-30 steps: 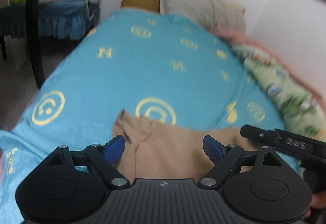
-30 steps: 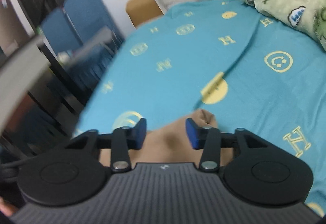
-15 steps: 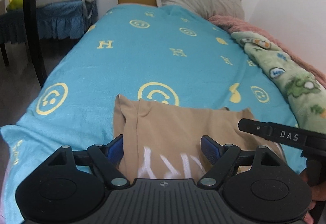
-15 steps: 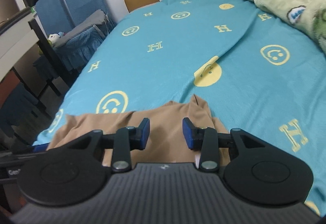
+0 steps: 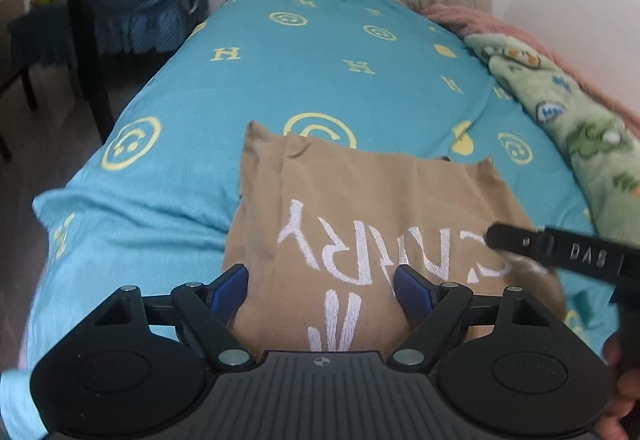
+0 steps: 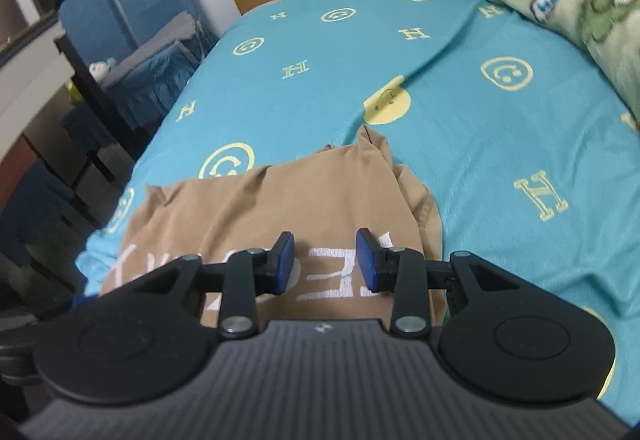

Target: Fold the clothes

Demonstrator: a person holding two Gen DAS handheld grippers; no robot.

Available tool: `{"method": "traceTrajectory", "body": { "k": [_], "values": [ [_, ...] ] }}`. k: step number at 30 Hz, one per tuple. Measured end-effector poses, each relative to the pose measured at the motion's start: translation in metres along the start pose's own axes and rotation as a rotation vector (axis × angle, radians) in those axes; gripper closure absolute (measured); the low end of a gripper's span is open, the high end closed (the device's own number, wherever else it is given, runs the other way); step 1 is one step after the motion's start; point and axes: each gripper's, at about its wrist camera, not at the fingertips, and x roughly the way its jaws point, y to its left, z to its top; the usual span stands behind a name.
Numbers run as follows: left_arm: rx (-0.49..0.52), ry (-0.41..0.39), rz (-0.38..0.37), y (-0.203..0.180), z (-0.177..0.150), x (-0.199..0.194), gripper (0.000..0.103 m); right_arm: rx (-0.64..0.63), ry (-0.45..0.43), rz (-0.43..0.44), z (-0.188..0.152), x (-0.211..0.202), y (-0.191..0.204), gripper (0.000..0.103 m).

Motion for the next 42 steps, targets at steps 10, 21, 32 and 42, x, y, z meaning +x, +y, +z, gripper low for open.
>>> {"method": "traceTrajectory", "body": {
  "k": [10, 21, 32, 42],
  "values": [
    [-0.342, 0.061, -0.296, 0.045, 0.01, -0.055, 0.019, 0.075, 0.021, 0.029, -0.002, -0.001, -0.011, 0.067],
    [-0.61, 0.226, -0.329, 0.06, -0.029, 0.021, 0.026, 0.158, 0.022, 0.059, 0.0, -0.002, -0.021, 0.067],
    [-0.737, 0.078, -0.381, 0.074, -0.033, 0.006, 0.064, 0.553, 0.058, 0.425, -0.01, -0.052, -0.033, 0.013],
    [-0.784, 0.021, -0.416, 0.077, -0.029, -0.004, 0.069, 0.972, 0.235, 0.459, -0.065, 0.001, -0.05, 0.013]
  ]
}}
